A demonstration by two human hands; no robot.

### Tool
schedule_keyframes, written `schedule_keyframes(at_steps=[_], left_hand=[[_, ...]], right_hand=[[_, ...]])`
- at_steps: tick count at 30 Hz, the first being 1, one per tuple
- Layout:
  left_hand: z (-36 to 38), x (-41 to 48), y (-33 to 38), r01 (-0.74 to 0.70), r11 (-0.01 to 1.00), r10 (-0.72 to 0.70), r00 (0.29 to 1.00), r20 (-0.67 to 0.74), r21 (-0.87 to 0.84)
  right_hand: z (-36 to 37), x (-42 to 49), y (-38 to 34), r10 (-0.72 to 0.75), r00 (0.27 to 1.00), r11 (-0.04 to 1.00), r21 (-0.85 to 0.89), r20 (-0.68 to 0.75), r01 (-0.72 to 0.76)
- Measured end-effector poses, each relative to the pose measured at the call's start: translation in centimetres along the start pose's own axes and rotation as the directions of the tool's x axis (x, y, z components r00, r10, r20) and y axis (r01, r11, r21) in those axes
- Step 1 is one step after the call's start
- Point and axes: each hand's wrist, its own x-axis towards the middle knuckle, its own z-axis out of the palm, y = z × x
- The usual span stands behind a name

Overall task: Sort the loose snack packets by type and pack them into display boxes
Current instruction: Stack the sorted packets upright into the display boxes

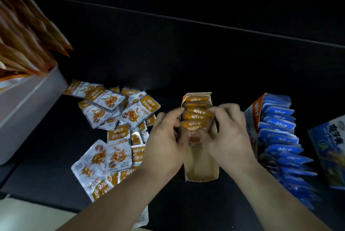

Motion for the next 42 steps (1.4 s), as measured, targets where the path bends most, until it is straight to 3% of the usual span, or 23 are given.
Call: schedule_keyframes(at_steps=[4,10,16,24,32,38,42], left_hand=[[0.2,-0.7,-0.5,0.079,0.996,-0.078,0.997,0.027,-0.039],[1.0,-0.9,-1.9,0.148,0.988,-0.144,0.985,0.095,-0.039],[0.8,-0.2,-2.9,0.147,0.980,-0.131,0.984,0.121,-0.131],[0.9,-0.1,-3.0,0.166,0.960,-0.140,0.982,0.129,-0.224],[0.2,-2.0,-2.5,0.187,0.952,-0.165,0.980,0.108,-0.244],[0.0,-2.9,-2.1,0.206,0.958,-0.186,0.976,0.115,-0.201],[-1.4,-4.3,-2.7,0.264,0.943,-0.245,0.963,0.117,-0.204]], right_hand=[[0.6,-0.6,0.1,0.148,0.987,0.980,0.129,0.055,-0.154],[1.5,-1.9,1.1,0.338,0.920,0.914,0.163,0.198,-0.371],[2.4,-2.1,1.0,0.304,0.936,0.921,0.198,0.177,-0.337],[2.5,-1.2,-0.1,0.397,0.916,0.914,0.063,0.064,-0.401],[1.8,-3.2,0.5,0.262,0.965,0.962,0.086,-0.024,-0.260],[2.3,-2.7,0.5,0.160,0.983,0.987,0.006,-0.093,-0.160],[1.2,-3.5,-0.7,-0.019,0.985,0.992,-0.127,-0.171,-0.003]])
